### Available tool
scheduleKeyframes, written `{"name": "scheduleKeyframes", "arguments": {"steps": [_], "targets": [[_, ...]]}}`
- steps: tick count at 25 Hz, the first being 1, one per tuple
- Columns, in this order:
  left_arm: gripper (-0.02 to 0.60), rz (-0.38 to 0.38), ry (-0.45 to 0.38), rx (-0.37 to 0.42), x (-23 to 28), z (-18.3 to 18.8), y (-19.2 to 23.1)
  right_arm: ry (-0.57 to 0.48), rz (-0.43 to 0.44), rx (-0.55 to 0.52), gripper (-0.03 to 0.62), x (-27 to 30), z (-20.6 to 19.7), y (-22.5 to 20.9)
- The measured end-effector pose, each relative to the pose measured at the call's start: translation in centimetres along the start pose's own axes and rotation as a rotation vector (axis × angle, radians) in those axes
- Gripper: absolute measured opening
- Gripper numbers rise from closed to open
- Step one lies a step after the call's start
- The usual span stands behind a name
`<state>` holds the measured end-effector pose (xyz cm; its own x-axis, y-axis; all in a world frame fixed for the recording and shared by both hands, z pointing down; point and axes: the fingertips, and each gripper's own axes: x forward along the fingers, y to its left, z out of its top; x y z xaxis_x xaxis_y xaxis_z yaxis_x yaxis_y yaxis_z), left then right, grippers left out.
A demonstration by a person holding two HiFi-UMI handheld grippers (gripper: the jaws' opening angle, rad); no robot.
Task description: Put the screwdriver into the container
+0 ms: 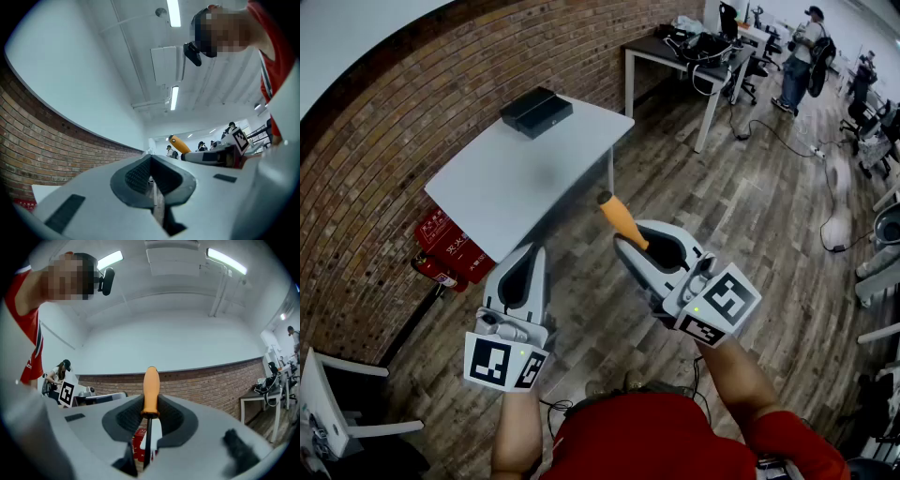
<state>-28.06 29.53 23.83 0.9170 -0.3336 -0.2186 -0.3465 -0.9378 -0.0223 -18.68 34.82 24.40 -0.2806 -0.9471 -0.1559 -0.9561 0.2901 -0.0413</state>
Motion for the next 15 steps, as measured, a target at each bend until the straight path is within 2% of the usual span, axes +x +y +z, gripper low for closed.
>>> {"name": "scheduleKeyframes", "arguments": {"steps": [15], "targets": [[0.012, 0.042, 0.006, 0.011, 4.8, -1.8, -1.8, -0.024, 0.059, 0.030, 0.089, -1.6, 0.5, -5.3]]}}
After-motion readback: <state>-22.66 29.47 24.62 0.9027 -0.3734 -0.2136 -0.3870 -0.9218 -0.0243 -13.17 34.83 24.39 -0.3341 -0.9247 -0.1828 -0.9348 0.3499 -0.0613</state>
